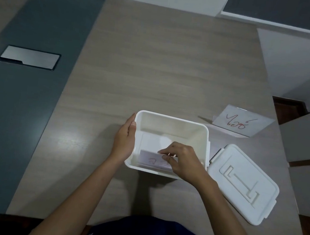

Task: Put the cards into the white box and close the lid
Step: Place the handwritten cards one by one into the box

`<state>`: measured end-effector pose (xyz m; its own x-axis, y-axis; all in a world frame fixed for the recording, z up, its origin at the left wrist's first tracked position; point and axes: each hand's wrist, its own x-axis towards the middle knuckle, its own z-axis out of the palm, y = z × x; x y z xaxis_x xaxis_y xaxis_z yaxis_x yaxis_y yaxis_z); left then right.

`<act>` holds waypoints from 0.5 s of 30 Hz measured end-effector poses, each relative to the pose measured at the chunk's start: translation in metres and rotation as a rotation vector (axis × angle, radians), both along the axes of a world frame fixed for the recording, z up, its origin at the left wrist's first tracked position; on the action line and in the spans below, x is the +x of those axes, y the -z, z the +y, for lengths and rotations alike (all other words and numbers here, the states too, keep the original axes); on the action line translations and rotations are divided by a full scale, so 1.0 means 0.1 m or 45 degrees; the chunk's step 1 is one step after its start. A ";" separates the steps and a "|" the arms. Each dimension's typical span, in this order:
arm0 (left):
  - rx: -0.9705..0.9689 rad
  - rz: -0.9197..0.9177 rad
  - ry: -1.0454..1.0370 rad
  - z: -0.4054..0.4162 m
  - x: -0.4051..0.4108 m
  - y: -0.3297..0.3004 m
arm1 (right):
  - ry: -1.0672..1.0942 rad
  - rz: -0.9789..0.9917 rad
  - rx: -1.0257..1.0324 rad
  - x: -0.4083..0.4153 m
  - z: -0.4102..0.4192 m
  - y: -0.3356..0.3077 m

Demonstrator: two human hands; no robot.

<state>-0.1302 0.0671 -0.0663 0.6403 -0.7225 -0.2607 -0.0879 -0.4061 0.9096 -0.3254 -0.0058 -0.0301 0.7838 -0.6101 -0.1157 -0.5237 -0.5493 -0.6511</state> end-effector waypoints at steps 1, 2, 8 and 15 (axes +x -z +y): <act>-0.001 0.006 -0.002 0.00 0.00 -0.01 | -0.010 0.020 0.039 0.00 0.02 0.01; -0.001 0.014 -0.006 0.00 -0.01 -0.01 | -0.012 0.024 0.079 -0.01 0.03 0.02; -0.020 0.027 0.004 0.01 -0.02 -0.02 | 0.016 0.148 0.190 -0.02 0.01 0.02; 0.013 0.015 0.005 -0.03 -0.02 -0.02 | 0.150 0.025 0.213 -0.02 -0.12 0.00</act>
